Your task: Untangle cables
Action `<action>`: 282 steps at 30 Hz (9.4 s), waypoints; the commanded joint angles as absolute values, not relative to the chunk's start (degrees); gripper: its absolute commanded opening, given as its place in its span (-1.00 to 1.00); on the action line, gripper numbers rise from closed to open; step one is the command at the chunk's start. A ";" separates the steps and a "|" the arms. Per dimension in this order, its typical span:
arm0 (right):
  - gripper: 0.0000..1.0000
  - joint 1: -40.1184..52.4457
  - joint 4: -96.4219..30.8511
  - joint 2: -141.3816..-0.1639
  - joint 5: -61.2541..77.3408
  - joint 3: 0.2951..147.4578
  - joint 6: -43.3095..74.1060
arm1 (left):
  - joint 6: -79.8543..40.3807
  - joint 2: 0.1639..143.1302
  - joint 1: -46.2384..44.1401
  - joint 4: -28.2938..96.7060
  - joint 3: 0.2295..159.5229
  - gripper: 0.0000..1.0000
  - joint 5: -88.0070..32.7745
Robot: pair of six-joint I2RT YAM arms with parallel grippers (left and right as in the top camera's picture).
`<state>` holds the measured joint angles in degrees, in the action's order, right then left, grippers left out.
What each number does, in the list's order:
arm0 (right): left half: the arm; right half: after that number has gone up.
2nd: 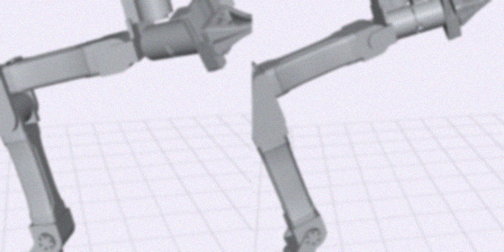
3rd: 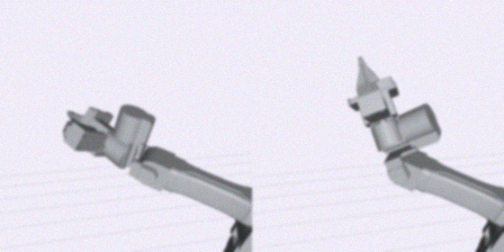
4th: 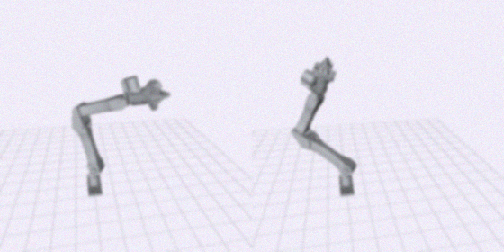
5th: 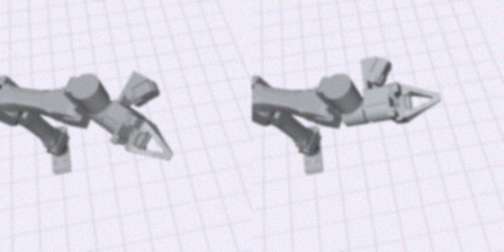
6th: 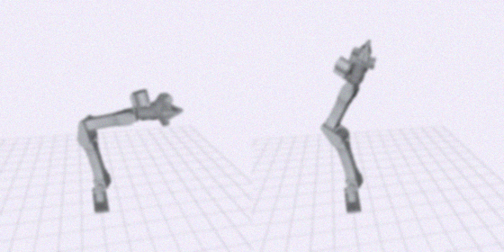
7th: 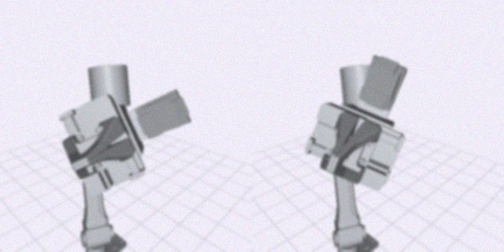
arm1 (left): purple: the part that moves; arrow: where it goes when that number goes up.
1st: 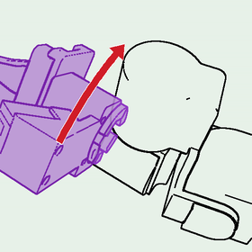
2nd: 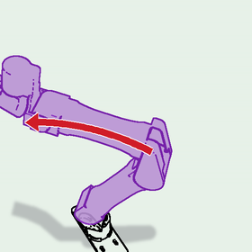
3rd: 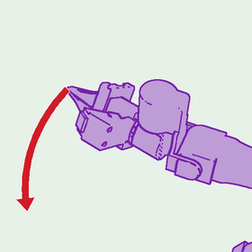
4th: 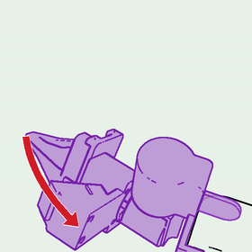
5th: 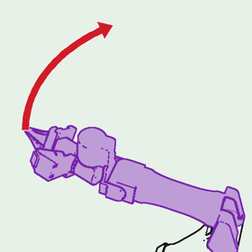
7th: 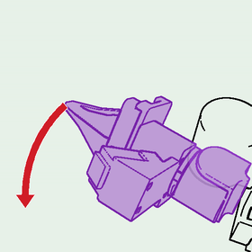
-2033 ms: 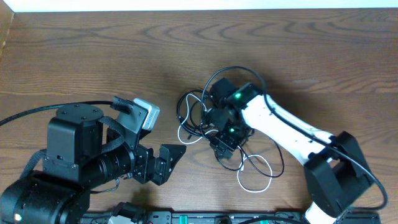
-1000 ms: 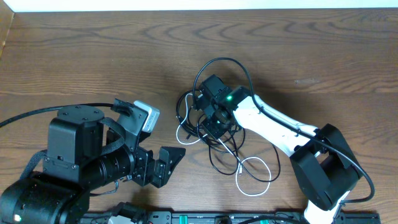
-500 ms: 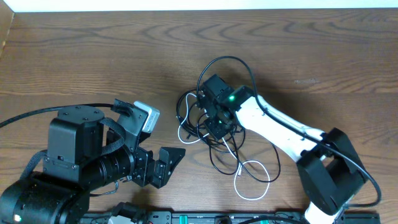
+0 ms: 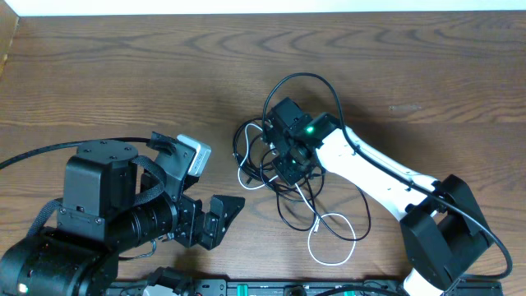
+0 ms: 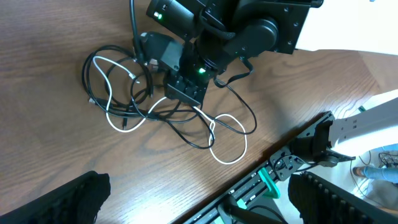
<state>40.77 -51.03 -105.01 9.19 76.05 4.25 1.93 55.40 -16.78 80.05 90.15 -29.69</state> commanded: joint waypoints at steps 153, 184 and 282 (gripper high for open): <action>-0.97 44.34 -91.33 -102.98 -28.51 170.89 5.45 | -9.96 54.33 -16.91 92.07 102.56 0.96 -2.33; -0.97 6.52 -88.88 -89.36 -40.47 148.18 23.75 | -8.64 54.37 -16.91 91.00 102.56 0.96 -2.28; 0.98 15.35 -97.34 -140.25 8.54 139.92 -27.24 | -5.72 60.99 -16.91 89.76 101.69 0.96 -1.45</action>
